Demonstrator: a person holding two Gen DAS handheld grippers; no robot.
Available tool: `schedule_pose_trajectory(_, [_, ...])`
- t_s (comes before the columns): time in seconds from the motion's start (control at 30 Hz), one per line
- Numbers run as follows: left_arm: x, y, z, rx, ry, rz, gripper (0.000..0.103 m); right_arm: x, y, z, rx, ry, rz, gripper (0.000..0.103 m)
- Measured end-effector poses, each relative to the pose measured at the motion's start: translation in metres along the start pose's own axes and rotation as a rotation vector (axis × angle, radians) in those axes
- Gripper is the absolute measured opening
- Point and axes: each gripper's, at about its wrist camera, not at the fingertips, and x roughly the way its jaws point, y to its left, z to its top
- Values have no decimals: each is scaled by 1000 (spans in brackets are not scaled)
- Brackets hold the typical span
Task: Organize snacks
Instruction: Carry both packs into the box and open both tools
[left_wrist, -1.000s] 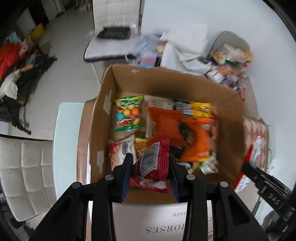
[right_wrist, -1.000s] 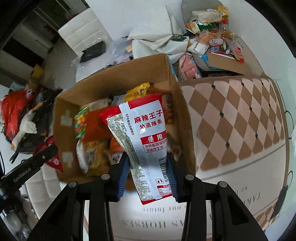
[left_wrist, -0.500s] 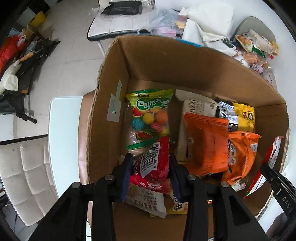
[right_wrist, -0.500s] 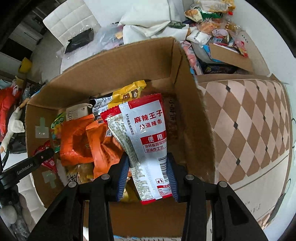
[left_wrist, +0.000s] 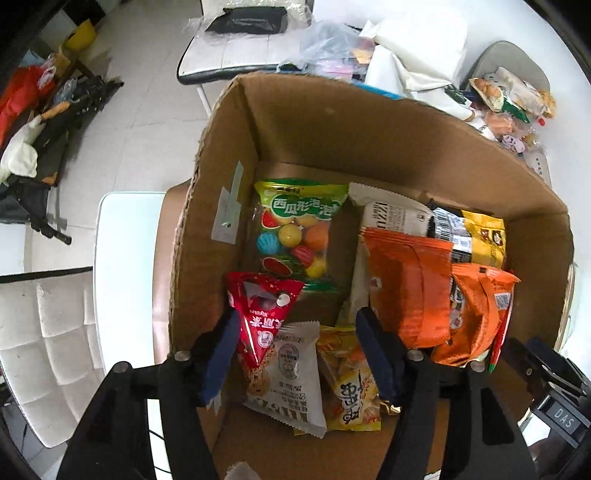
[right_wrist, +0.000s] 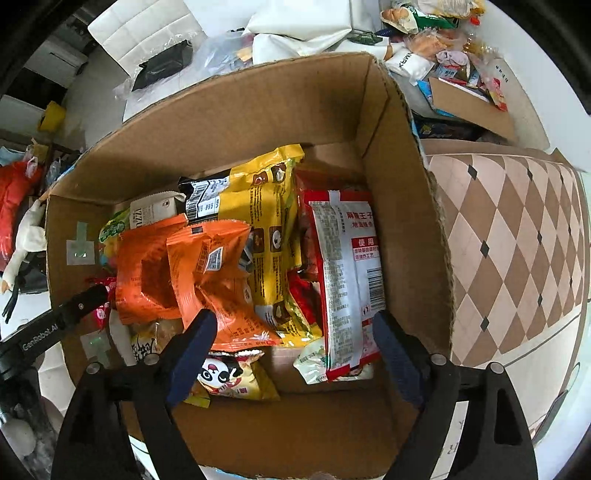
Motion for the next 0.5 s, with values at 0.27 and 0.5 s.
schedule_pose_trajectory(0.27, [-21,-2,-25,18,-99,-14,80,-21,6,-27,-62,-60,-47,92])
schedule_pose_trajectory(0.5, [-39,-15,-54,73,-152,2,97,-47,5,-57,-91,-135,-79,96])
